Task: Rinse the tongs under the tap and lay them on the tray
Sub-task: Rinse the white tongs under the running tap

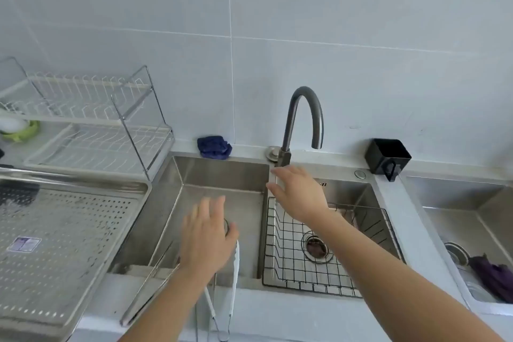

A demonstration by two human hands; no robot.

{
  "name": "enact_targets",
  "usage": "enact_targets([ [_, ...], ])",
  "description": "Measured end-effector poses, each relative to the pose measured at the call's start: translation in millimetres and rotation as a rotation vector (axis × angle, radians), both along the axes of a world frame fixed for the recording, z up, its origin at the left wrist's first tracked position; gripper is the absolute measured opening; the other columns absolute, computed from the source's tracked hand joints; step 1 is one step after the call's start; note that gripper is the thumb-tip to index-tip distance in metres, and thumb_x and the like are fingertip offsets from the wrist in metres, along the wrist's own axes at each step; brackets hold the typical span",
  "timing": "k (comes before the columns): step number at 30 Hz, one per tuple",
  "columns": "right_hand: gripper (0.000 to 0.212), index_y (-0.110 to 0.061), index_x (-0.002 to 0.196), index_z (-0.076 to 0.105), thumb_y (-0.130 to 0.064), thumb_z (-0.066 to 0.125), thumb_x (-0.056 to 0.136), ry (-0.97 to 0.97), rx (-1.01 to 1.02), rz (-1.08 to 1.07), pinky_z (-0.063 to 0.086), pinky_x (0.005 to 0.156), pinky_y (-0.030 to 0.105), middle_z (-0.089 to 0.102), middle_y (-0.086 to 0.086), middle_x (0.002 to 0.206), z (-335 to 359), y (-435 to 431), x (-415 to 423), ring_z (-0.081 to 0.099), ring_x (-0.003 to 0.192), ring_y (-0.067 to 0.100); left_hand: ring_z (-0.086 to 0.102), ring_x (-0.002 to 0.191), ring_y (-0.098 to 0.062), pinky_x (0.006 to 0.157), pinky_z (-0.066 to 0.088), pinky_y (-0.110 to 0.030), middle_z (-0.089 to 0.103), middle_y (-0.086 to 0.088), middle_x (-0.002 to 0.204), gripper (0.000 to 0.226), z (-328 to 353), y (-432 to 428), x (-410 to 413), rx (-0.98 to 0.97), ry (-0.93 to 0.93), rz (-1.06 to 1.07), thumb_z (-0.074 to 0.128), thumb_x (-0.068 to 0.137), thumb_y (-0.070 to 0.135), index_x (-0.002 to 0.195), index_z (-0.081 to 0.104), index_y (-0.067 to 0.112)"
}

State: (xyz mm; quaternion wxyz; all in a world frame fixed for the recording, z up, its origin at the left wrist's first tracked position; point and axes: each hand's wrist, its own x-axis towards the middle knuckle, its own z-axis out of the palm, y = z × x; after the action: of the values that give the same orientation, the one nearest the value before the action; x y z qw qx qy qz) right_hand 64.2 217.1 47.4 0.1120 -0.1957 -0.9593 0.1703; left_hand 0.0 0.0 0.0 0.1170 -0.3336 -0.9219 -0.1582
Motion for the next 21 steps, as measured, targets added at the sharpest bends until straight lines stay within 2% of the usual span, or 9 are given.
enact_targets([
  [2, 0.042, -0.023, 0.140, 0.058, -0.042, 0.053, 0.103, -0.062, -0.105, -0.013, 0.052, 0.094, 0.041, 0.065, -0.002, 0.131, -12, 12, -1, 0.056, 0.124, 0.023, 0.061, 0.093, -0.028, 0.078, 0.052, -0.041, 0.065, -0.004, 0.101, 0.031, -18, -9, 19, -0.112, -0.162, 0.099, 0.062, 0.090, 0.039, 0.111, 0.068, 0.017],
  [4, 0.039, -0.022, 0.136, 0.061, -0.039, 0.055, 0.101, -0.128, -0.197, -0.022, 0.054, 0.092, 0.039, 0.069, -0.002, 0.124, -28, 24, -3, 0.063, 0.117, 0.022, 0.063, 0.090, -0.023, 0.076, 0.054, -0.038, 0.064, 0.000, 0.096, 0.030, -42, -20, 41, -0.222, -0.299, 0.160, 0.050, 0.094, 0.045, 0.099, 0.065, 0.020],
  [6, 0.037, -0.021, 0.133, 0.063, -0.037, 0.057, 0.101, -0.155, -0.289, -0.051, 0.054, 0.088, 0.035, 0.073, 0.000, 0.117, -44, 36, -8, 0.067, 0.110, 0.023, 0.063, 0.088, -0.020, 0.073, 0.055, -0.035, 0.064, 0.002, 0.092, 0.036, -61, -22, 57, -0.260, -0.341, 0.177, 0.044, 0.095, 0.052, 0.093, 0.061, 0.021],
  [8, 0.037, -0.019, 0.132, 0.064, -0.036, 0.059, 0.100, -0.167, -0.346, -0.080, 0.050, 0.086, 0.031, 0.074, 0.001, 0.116, -58, 48, -11, 0.068, 0.108, 0.023, 0.063, 0.091, -0.019, 0.072, 0.053, -0.033, 0.064, 0.003, 0.096, 0.042, -69, -15, 66, -0.276, -0.343, 0.220, 0.043, 0.094, 0.059, 0.096, 0.062, 0.022],
  [10, 0.038, -0.018, 0.132, 0.064, -0.034, 0.061, 0.098, -0.186, -0.375, -0.104, 0.051, 0.090, 0.032, 0.073, 0.002, 0.121, -70, 60, -15, 0.067, 0.111, 0.024, 0.066, 0.091, -0.018, 0.071, 0.052, -0.032, 0.065, 0.004, 0.098, 0.043, -75, -7, 74, -0.336, -0.354, 0.250, 0.042, 0.094, 0.061, 0.099, 0.063, 0.024],
  [12, 0.038, -0.018, 0.133, 0.064, -0.032, 0.061, 0.098, -0.191, -0.381, -0.120, 0.052, 0.093, 0.036, 0.073, 0.003, 0.124, -79, 70, -18, 0.067, 0.113, 0.026, 0.069, 0.089, -0.017, 0.070, 0.052, -0.030, 0.067, 0.003, 0.097, 0.036, -78, -1, 77, -0.366, -0.383, 0.280, 0.044, 0.096, 0.055, 0.101, 0.062, 0.024],
  [15, 0.036, -0.018, 0.131, 0.064, -0.031, 0.062, 0.098, -0.164, -0.403, -0.154, 0.051, 0.084, 0.032, 0.072, 0.005, 0.122, -89, 87, -27, 0.067, 0.108, 0.027, 0.071, 0.089, -0.016, 0.068, 0.051, -0.029, 0.069, 0.004, 0.098, 0.025, -83, 1, 82, -0.407, -0.393, 0.276, 0.044, 0.098, 0.042, 0.109, 0.060, 0.025],
  [18, 0.035, -0.017, 0.133, 0.062, -0.029, 0.060, 0.100, -0.116, -0.443, -0.201, 0.052, 0.079, 0.033, 0.073, 0.006, 0.116, -90, 103, -44, 0.067, 0.097, 0.027, 0.072, 0.092, -0.015, 0.071, 0.053, -0.029, 0.070, 0.004, 0.103, 0.025, -88, 4, 81, -0.446, -0.346, 0.245, 0.042, 0.101, 0.037, 0.119, 0.055, 0.025],
  [21, 0.045, -0.015, 0.142, 0.053, -0.029, 0.060, 0.100, -0.034, -0.518, -0.254, 0.056, 0.084, 0.040, 0.072, 0.007, 0.114, -83, 114, -66, 0.069, 0.100, 0.030, 0.073, 0.092, -0.014, 0.073, 0.055, -0.028, 0.071, 0.004, 0.104, 0.026, -88, 9, 80, -0.473, -0.354, 0.245, 0.038, 0.103, 0.038, 0.120, 0.053, 0.024],
])
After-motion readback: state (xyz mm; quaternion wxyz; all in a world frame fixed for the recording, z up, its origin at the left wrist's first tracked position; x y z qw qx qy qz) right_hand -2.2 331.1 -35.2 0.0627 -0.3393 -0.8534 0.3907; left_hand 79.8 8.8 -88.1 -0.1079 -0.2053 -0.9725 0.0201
